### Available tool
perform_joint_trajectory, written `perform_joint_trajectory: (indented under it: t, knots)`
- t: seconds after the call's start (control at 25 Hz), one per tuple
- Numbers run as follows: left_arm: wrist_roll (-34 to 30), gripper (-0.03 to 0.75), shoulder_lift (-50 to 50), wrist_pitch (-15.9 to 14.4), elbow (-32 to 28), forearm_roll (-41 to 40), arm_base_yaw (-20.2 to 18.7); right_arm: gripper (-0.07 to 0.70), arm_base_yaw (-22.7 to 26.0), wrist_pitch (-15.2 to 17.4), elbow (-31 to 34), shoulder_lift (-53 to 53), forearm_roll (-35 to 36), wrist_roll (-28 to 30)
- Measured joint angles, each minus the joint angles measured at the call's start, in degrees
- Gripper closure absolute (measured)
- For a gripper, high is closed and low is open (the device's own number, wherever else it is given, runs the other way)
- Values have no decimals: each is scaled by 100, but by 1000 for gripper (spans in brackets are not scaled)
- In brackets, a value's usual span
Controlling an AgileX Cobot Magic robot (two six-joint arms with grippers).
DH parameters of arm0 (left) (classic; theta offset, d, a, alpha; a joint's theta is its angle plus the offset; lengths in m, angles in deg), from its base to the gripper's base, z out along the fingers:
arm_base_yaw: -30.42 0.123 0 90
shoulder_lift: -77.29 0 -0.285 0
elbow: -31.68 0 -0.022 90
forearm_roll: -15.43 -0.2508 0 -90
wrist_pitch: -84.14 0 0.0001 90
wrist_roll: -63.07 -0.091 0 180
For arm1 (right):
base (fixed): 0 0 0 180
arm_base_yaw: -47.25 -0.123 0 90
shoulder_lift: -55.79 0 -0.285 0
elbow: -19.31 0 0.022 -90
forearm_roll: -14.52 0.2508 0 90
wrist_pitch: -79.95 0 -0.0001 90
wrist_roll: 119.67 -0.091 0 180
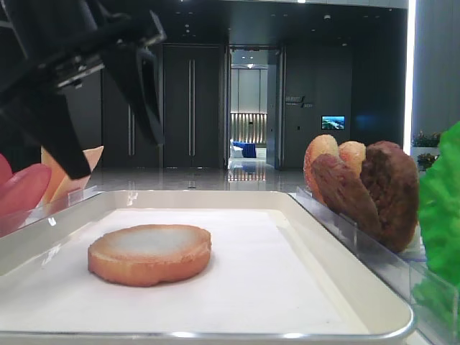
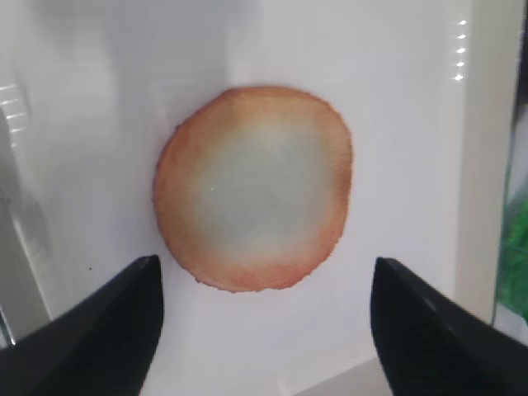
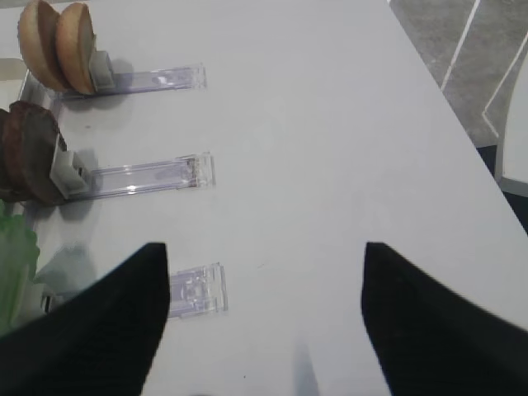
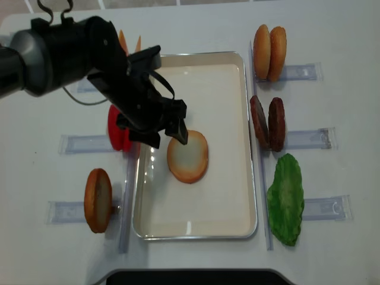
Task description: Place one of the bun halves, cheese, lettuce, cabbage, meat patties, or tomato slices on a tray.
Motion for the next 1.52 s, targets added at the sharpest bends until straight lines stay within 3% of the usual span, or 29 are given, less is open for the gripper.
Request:
perform_joint_trajectory:
  t: [0.12,0.36,0.52,0.68,1.0,1.24,1.36,1.52]
  knots:
    - [350,122,197,-376,519,-288,0,160,0,0,0,0,0,0]
    - [1229,122,447,-1822,1887,-1590,0,160,0,0,0,0,0,0]
    - [1308,129,467,-2355,2247,-2017,0,160,0,0,0,0,0,0]
    - [1157,187,467,-2406,2253,-2066,248,160,0,0,0,0,0,0]
    - [482,210,467,-2410,2253,-3113,2003,160,0,0,0,0,0,0]
    - [-59,211,607,-2410,2155,-3169,3016,160,0,0,0,0,0,0]
    - [-95,211,1271,-2342,1552,-3170,3287,160,0,0,0,0,0,0]
    - [-112,211,2488,-2156,152,-3173,3313,160,0,0,0,0,0,0]
